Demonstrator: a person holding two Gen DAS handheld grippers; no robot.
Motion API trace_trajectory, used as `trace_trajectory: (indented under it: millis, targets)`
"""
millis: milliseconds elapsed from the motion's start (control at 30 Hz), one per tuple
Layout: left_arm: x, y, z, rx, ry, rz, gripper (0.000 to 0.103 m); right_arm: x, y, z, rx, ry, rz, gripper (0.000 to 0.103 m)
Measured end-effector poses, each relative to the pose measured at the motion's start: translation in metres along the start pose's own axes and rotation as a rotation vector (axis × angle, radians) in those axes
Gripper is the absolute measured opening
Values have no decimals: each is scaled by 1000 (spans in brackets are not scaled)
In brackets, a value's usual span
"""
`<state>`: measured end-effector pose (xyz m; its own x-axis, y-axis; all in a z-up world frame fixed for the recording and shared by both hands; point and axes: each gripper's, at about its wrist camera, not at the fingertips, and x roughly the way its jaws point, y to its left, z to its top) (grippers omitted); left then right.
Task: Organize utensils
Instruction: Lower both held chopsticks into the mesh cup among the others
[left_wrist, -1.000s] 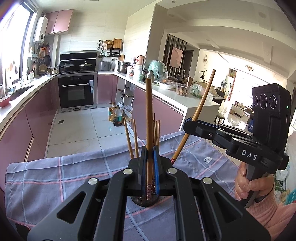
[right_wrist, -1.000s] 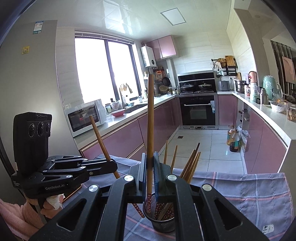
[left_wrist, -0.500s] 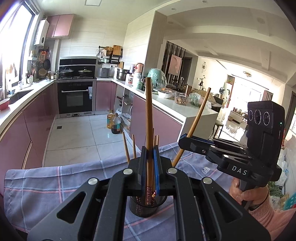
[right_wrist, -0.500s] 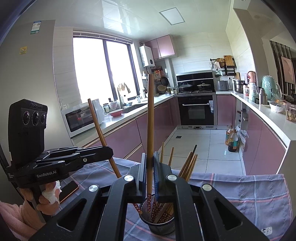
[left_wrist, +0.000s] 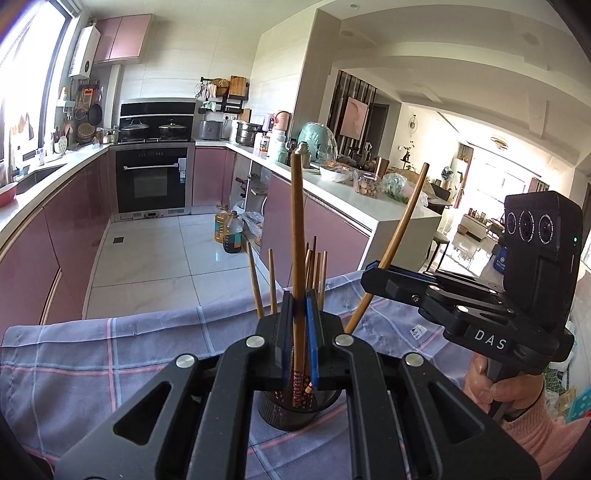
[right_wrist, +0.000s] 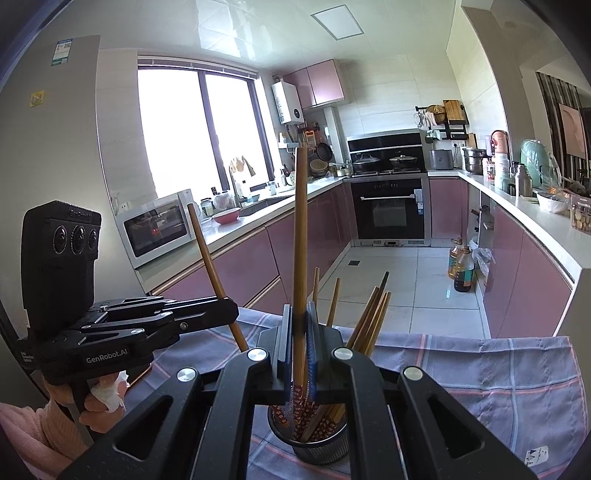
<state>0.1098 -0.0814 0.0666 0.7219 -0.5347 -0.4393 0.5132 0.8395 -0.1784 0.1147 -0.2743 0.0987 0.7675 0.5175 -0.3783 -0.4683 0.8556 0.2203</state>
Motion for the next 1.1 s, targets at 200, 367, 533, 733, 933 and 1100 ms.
trace_trajectory:
  millis: [200, 367, 533, 733, 933, 1100]
  targets:
    - [2, 4, 3, 2, 13, -5, 8, 3, -1, -1, 2, 12, -6, 6]
    - [7, 5, 6, -1, 27, -6, 8, 7, -3, -1, 9, 23, -8, 6]
    - [12, 4, 11, -3, 39, -6, 8, 10, -6, -3, 14, 33, -8, 6]
    - [14, 1, 11, 0, 53, -9, 8, 15, -8, -7, 23, 47, -9, 6]
    - [18, 1, 10, 0, 74, -12, 8, 18, -11, -12, 30, 64, -7, 6]
    - [22, -2, 7, 2, 91, -14, 8, 25, -12, -15, 34, 85, -6, 6]
